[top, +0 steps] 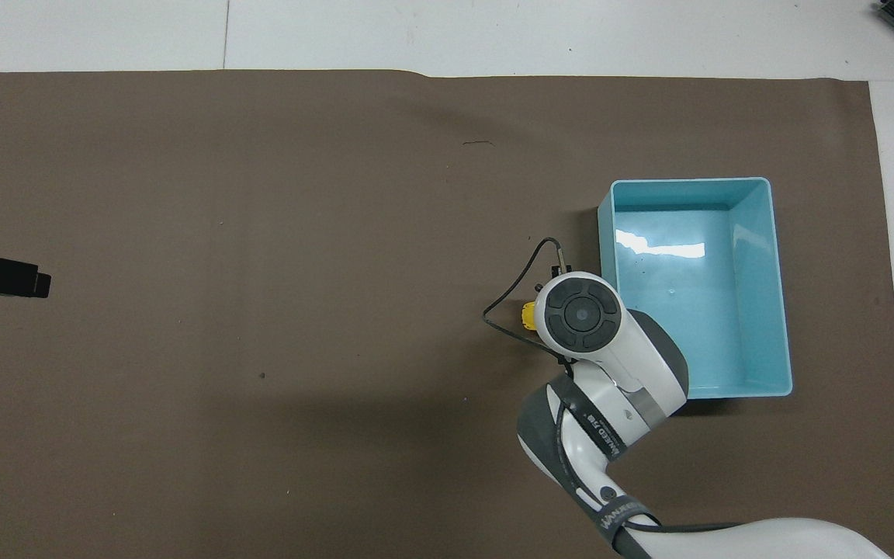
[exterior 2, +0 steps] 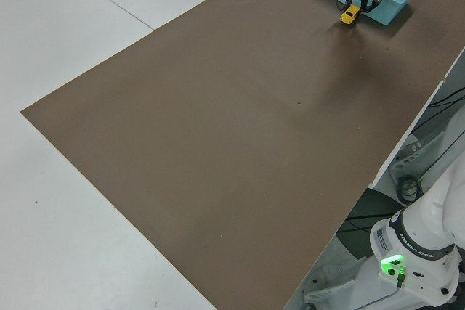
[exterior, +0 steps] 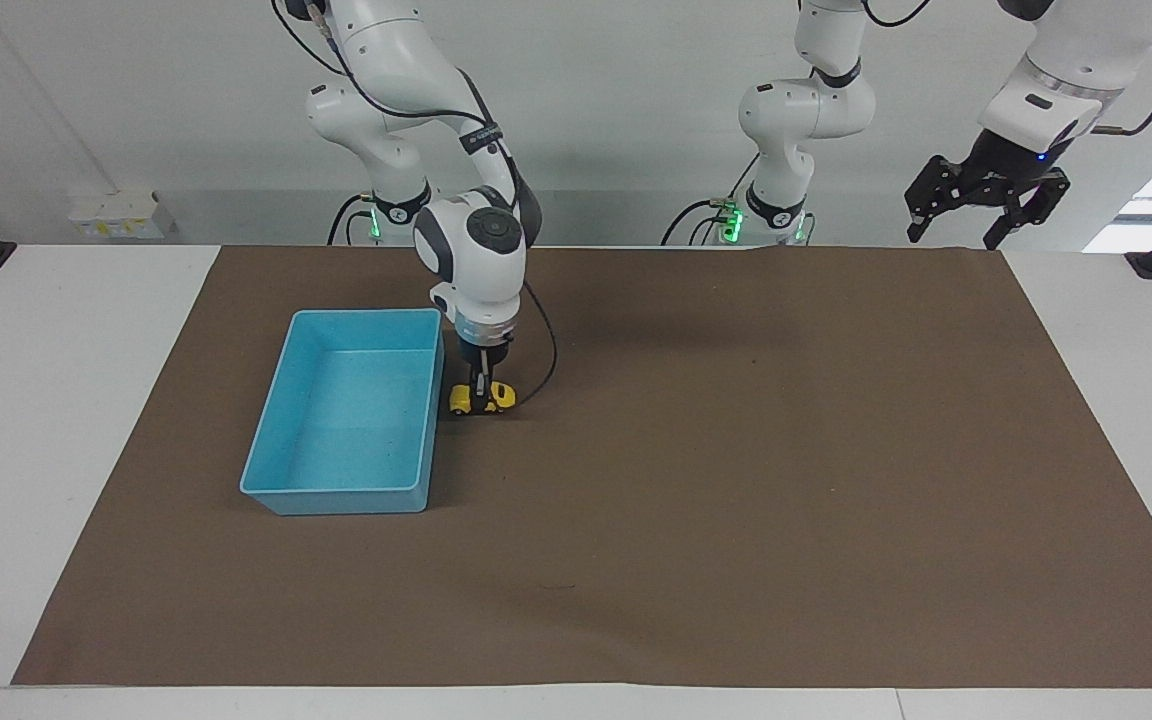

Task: Wind up and store yellow beetle car
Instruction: 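Lower the right gripper onto the yellow car and grasp it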

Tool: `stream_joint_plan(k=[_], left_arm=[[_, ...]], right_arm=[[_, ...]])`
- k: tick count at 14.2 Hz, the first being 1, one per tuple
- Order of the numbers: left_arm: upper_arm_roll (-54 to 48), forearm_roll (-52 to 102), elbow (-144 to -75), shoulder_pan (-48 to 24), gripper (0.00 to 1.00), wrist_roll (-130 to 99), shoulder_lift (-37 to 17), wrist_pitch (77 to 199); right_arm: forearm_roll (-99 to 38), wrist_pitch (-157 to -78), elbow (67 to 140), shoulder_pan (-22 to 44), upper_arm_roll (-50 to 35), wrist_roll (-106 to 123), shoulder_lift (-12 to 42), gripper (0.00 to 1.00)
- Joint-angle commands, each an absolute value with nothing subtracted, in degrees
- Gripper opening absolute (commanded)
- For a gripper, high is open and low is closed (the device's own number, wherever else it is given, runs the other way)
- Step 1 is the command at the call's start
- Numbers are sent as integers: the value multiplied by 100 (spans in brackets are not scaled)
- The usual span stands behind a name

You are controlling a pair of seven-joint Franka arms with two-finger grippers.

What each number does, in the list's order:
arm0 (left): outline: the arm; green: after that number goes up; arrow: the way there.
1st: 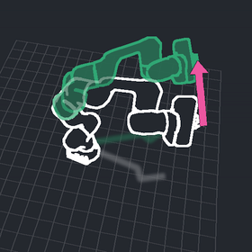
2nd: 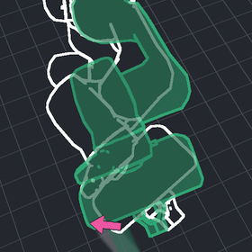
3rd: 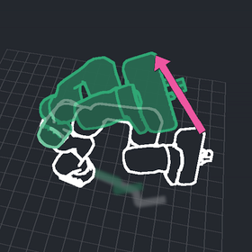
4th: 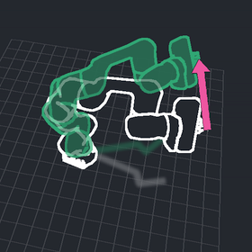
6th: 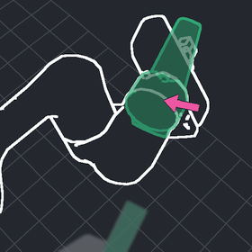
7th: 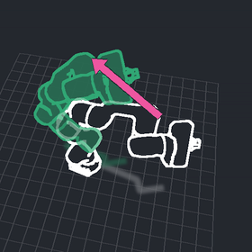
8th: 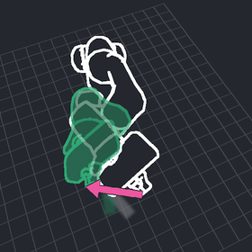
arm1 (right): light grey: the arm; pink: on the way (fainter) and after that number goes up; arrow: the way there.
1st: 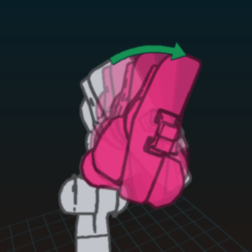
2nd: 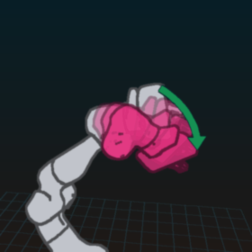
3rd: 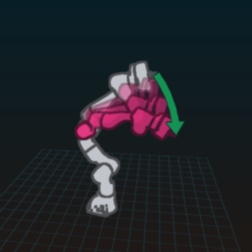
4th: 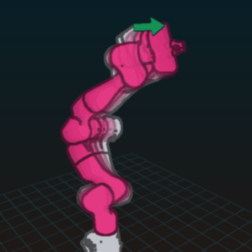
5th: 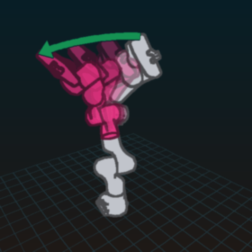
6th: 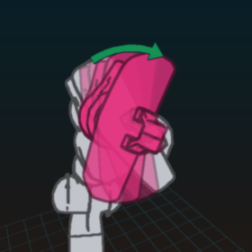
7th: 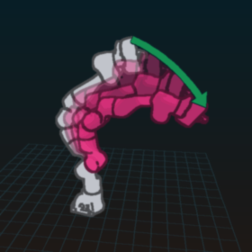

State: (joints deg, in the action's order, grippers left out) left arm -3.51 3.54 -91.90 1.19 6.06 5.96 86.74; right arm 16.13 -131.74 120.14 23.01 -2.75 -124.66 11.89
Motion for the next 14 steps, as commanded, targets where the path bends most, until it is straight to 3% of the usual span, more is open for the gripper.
stream_joint_plan(k=[1,9,14], left_arm=[[-325,431,-9281,114,100,571,686,8491],[-325,431,-9352,184,100,545,756,8473],[-325,431,-9352,193,100,554,756,8473]], right_arm=[[1679,-12955,11725,2259,-325,-12464,1082,0],[905,-12016,11751,2197,-316,-9928,71,0],[792,-11865,11830,1786,-255,-6582,18,0]])
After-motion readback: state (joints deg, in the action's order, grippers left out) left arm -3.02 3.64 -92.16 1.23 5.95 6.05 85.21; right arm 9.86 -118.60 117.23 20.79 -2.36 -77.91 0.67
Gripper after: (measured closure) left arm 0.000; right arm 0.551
